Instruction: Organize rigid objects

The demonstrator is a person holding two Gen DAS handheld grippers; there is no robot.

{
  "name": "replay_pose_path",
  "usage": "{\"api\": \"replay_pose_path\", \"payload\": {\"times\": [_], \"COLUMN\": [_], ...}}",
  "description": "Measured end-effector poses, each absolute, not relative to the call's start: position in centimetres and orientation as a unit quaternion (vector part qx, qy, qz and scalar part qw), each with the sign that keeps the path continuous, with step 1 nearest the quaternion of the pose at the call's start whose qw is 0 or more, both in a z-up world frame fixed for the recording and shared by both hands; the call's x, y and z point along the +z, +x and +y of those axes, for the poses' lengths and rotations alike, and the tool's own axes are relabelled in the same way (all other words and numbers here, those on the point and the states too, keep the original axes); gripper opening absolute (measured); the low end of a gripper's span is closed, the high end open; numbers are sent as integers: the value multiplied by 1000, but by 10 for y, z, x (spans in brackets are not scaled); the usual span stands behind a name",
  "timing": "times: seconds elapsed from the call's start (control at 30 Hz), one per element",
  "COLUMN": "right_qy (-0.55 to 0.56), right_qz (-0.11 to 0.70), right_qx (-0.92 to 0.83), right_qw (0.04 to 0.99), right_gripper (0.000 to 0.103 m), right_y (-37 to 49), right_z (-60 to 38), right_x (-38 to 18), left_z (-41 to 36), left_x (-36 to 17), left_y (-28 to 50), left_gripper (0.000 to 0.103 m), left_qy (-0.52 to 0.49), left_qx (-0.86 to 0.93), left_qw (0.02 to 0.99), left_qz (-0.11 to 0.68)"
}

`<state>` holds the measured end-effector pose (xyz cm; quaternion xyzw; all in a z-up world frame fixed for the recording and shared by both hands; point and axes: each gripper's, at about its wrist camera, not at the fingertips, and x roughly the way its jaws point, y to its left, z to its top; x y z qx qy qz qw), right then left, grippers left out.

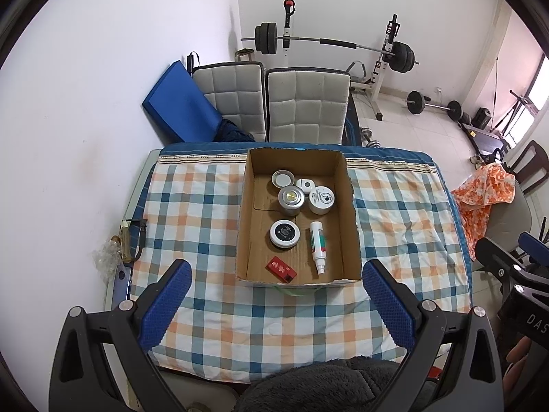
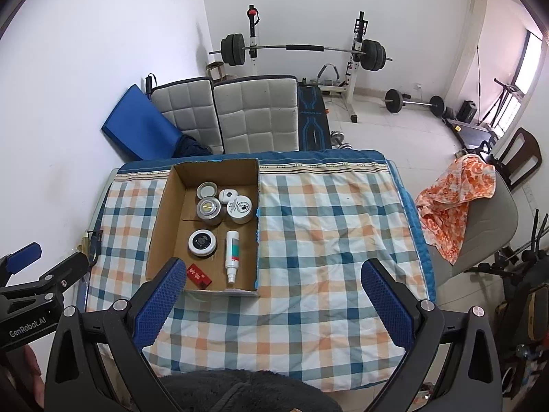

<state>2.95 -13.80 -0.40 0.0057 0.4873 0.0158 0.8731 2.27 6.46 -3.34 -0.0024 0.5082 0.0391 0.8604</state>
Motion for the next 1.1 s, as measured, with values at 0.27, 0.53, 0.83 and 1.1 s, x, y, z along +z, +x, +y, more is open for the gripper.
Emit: {"api": "replay_pose_path", "payload": {"times": [0.27,0.53,0.83,1.1], "right_qy": [3,3,0,0], "right_qz": [484,485,489,489], "right_qx": [9,10,13,9], "right_qw": [875,874,872,872], "right_gripper": [103,103,103,103], "right_y": [29,30,28,28], "right_z": [-139,-139,-134,-130], "right_x": [-1,-1,-4,-5], "left_z": [63,63,61,61], "left_x": [-33,-34,-36,-36], "left_y": [23,21,18,18], "left_gripper": [102,102,102,102], "left_qy": [-2,-1,0,2], "left_qx": [31,32,34,34], "left_qw": [861,860,860,862], "left_qz": [508,509,509,506]}}
